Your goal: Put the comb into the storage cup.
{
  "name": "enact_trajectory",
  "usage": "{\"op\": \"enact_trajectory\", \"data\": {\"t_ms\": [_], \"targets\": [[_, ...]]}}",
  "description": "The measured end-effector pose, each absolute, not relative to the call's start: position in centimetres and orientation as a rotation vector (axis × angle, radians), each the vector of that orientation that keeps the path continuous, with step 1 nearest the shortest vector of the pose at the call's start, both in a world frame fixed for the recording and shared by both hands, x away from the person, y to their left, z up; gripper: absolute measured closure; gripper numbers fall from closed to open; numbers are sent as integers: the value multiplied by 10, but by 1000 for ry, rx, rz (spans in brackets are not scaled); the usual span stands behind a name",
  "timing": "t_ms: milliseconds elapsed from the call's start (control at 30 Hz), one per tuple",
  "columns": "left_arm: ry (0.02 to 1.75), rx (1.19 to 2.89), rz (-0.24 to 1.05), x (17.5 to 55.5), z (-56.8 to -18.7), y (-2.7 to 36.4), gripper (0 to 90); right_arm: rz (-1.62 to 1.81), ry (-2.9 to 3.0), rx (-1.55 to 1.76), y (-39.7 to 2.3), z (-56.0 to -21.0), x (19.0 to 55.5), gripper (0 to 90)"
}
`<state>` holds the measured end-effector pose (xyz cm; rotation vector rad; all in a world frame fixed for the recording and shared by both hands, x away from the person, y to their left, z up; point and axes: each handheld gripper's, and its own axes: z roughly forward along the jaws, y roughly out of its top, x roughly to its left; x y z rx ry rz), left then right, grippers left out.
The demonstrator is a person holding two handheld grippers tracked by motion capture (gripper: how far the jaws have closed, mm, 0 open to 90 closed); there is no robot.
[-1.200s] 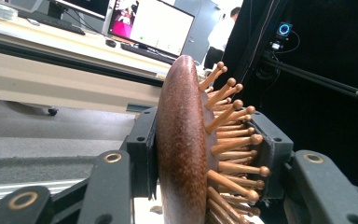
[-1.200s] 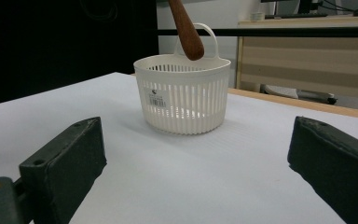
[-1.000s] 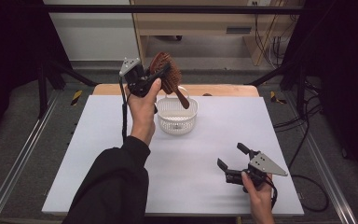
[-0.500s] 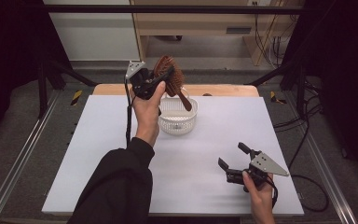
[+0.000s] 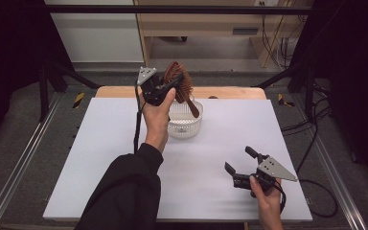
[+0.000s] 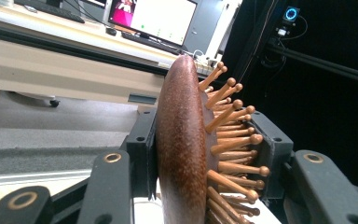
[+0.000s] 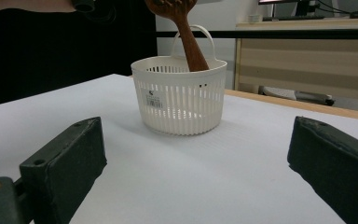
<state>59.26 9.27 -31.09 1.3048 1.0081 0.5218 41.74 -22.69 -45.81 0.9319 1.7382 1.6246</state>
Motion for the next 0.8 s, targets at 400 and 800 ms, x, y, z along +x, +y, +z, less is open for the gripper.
{"op": "enact_trajectory", "data": {"t_ms": [400, 800], "targets": [[1023, 1329, 516, 596, -328, 89, 509, 1617, 1743, 927, -224, -457, 417, 44], [1036, 1344, 520, 598, -338, 87, 508, 1621, 1741, 926, -224, -457, 416, 43]]}}
